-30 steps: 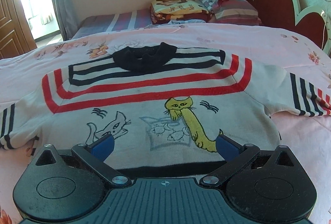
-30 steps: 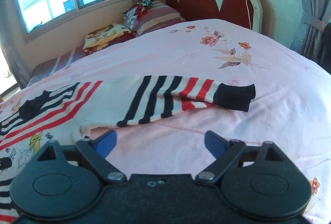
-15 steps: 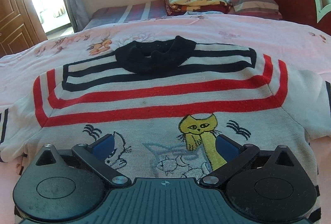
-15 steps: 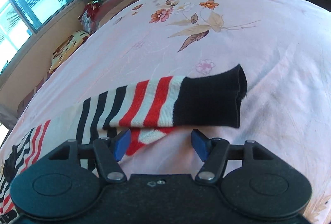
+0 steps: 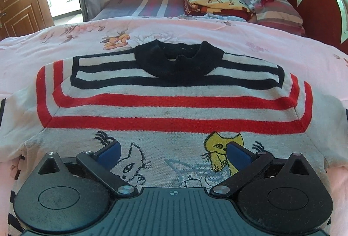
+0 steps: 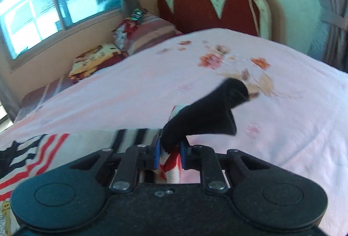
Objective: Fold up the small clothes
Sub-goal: 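Carry the cuff across the sweater body with the right tool while the left tool grasps it, then lay the sleeve across the chest with the left tool and release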
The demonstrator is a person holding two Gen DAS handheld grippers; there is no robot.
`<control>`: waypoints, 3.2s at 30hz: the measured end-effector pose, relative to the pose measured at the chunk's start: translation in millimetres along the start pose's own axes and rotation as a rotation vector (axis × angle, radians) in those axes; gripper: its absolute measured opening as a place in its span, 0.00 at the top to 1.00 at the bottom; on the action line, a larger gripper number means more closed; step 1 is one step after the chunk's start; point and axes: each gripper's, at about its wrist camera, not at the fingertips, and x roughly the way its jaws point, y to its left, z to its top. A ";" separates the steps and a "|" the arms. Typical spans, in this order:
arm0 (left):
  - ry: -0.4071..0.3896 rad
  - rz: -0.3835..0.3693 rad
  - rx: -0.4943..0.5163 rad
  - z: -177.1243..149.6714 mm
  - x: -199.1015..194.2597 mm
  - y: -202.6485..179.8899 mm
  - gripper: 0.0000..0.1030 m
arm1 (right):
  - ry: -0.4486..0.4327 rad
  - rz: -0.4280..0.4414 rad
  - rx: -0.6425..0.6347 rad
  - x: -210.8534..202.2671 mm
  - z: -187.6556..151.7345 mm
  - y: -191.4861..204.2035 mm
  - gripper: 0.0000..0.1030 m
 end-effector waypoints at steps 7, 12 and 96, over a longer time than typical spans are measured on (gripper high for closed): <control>0.000 -0.027 -0.138 18.9 -9.4 40.7 0.00 | 0.073 0.376 -0.232 9.2 -23.0 153.4 0.87; 0.052 -0.177 -0.222 14.8 1.4 57.6 0.00 | 0.266 0.457 -0.355 41.7 -78.5 218.2 0.79; -0.103 -0.082 -0.187 14.4 68.2 59.4 0.96 | 0.119 0.229 -0.468 140.4 -33.2 182.0 0.68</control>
